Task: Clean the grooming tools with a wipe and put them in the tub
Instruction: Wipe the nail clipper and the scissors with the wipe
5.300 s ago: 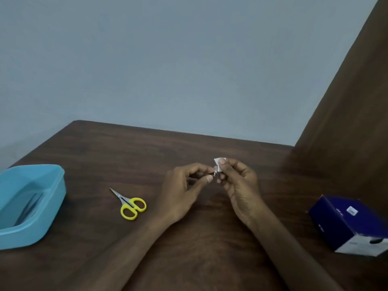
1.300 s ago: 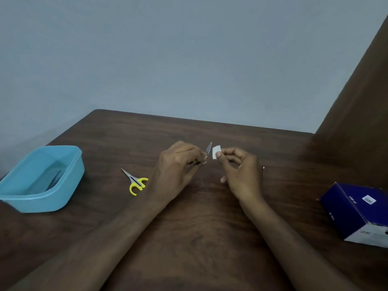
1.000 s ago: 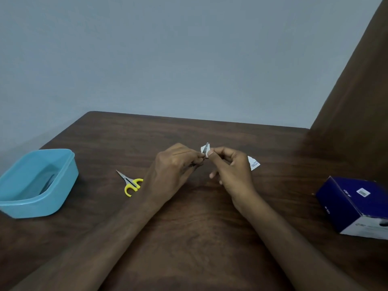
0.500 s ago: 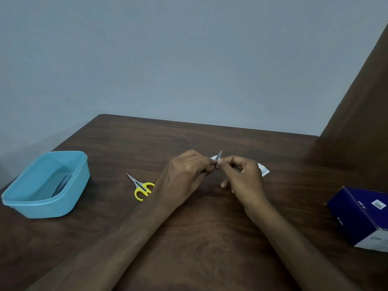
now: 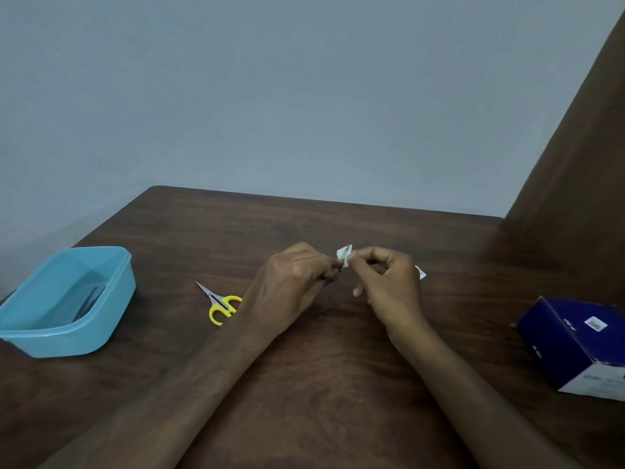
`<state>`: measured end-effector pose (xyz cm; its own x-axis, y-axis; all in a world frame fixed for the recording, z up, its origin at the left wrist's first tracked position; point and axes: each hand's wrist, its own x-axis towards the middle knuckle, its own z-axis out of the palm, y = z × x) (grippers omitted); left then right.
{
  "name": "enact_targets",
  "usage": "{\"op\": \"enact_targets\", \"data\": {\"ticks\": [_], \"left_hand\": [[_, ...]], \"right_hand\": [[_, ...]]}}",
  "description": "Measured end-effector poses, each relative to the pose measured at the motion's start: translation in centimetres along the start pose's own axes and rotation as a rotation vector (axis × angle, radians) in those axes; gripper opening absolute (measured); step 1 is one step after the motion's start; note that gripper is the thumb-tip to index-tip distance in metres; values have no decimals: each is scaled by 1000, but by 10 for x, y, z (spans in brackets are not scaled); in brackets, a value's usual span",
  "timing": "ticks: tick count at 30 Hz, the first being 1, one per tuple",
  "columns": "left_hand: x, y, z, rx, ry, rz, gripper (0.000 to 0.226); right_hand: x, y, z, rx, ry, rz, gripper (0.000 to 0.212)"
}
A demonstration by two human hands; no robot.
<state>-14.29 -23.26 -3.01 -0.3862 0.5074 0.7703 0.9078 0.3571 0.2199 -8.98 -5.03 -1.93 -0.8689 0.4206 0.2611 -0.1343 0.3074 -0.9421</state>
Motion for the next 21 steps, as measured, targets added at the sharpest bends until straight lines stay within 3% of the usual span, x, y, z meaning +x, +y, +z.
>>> {"op": "enact_targets", "data": {"ticks": [5,7,9,13,16,21], "left_hand": [[-2,-1,2,37,-35,-14,10],[-3,1,-1,102,-14,-25,11],[-1,6,-3,180,10,-38,13],[2,14,-7,273,41,-14,12],[3,16,-8,323,75,14,15],[1,13,-3,314,99,8,18]], "right_hand": [[5,-5,-5,202,185,-43,18],[4,-6,-6,192,181,-72,20],[3,-5,-6,145,128,-83,21],[2,5,-3,-177,28,-132,21],[3,5,-5,-262,73,-137,26],[9,9,-8,-180,244,-72,27]]}}
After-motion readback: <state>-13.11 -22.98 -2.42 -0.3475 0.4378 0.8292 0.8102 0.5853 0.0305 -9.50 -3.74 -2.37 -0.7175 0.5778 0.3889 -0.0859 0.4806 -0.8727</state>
